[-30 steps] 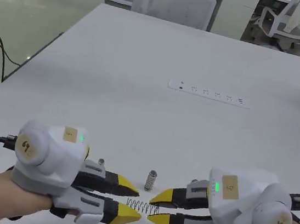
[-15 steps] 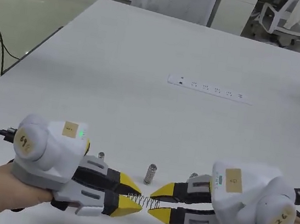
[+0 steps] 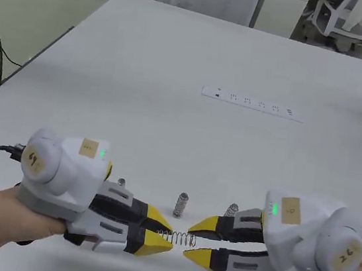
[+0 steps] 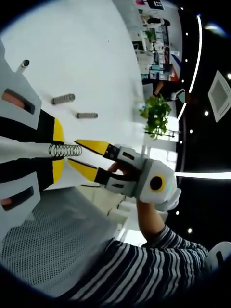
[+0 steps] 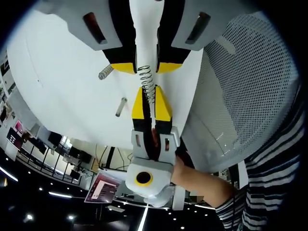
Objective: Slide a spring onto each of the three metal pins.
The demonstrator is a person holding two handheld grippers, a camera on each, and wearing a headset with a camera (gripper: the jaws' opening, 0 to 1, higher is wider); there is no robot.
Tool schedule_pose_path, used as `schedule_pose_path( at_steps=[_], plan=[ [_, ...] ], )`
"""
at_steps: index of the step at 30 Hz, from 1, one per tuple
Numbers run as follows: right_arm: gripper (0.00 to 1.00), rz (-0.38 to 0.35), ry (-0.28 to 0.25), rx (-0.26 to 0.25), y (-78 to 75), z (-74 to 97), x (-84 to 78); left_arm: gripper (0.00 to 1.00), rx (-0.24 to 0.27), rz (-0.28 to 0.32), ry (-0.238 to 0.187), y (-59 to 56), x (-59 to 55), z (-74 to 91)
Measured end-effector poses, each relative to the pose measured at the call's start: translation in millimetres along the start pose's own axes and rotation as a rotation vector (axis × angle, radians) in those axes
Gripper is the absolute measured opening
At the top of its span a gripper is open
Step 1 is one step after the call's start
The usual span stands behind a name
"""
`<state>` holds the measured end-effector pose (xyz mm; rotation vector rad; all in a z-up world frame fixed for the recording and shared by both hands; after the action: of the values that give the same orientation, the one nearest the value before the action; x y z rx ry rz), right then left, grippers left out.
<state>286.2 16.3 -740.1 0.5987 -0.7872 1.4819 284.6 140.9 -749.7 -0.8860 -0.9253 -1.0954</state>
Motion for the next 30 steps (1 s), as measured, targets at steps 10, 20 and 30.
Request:
schedule_pose_path(
  at_steps=[10, 20, 30],
  plan=[
    [0.10, -0.018, -0.012, 0.018, 0.7, 0.5, -2.6, 0.02, -0.034, -0.005, 0.011, -2.5, 1.1, -0.8],
    [0.07, -0.009, 0.005, 0.024, 1.8, 3.5, 0.7, 0.02, -0.032, -0.017, 0.024, -1.7, -1.0, -1.9],
    [0.07, -0.024, -0.047, 0.027, -3.7, 11.8, 15.2, 0.02, -0.017, -0.029, 0.017, 0.3, -0.2, -1.6]
  ],
)
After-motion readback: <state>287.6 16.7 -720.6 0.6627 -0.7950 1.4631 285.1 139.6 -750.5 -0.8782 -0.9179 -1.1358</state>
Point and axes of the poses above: the centre of the closed fingertips' face, and the gripper's own axes: z roughly backward along the fingers, y roughly to its left, x roughly out of its top, the point moved 7 cm from there along z, roughly backward along the fingers, and after that the axes turned 2 degrees about -z, right-handed, at the moved point
